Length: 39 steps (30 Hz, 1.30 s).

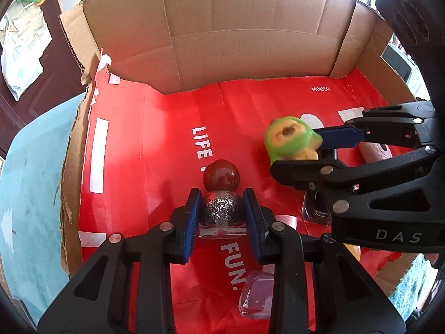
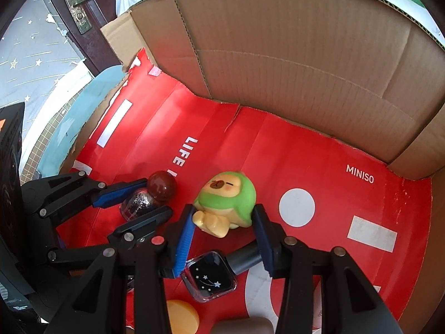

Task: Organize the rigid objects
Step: 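Carry the glitter polish with the left tool while the right tool carries the green toy into the box, then open the left tool releasing the glitter polish while the right tool releases the green toy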

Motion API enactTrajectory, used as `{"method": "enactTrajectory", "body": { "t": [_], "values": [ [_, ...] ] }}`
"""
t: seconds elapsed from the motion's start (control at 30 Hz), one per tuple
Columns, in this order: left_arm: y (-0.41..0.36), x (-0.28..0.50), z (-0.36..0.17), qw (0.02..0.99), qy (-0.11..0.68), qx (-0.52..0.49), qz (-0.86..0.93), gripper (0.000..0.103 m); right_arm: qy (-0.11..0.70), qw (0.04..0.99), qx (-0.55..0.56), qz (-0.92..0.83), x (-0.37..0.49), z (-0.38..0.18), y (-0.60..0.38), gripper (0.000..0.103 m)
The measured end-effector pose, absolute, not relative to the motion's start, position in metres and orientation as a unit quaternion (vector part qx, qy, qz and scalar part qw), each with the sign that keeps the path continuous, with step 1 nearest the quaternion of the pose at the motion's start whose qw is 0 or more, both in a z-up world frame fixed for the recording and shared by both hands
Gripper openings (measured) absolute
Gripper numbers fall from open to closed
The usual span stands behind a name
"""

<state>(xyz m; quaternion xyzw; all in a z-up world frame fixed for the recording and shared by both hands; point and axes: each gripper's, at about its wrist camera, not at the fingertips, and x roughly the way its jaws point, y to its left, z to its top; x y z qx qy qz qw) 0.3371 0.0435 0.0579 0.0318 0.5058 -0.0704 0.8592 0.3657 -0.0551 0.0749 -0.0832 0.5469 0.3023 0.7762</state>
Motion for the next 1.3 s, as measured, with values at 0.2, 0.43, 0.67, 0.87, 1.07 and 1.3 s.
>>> {"method": "enactTrajectory", "body": {
  "t": [0.2,0.43,0.67,0.87,1.07,1.3],
  "values": [
    [0.047,0.336,0.059,0.860,0.505,0.027,-0.070,0.030,0.550,0.773,-0.083,0.306,0.362,0.071,-0.050,0.048],
    [0.045,0.335,0.059,0.859,0.507,0.032,-0.070,0.030,0.551,0.772,-0.075,0.308,0.362,0.072,-0.047,0.049],
    [0.046,0.333,0.061,0.859,0.507,0.022,-0.070,0.030,0.549,0.773,-0.068,0.310,0.361,0.077,-0.047,0.050],
    [0.046,0.328,0.066,0.864,0.498,0.019,-0.072,0.058,0.544,0.778,-0.061,0.309,0.361,0.084,-0.062,0.054],
    [0.042,0.316,0.080,0.872,0.483,0.015,-0.076,0.059,0.540,0.784,-0.055,0.301,0.358,0.091,-0.070,0.054],
    [0.038,0.288,0.100,0.886,0.457,0.016,-0.078,0.065,0.522,0.799,-0.030,0.296,0.348,0.112,-0.089,0.060]
  ]
}}
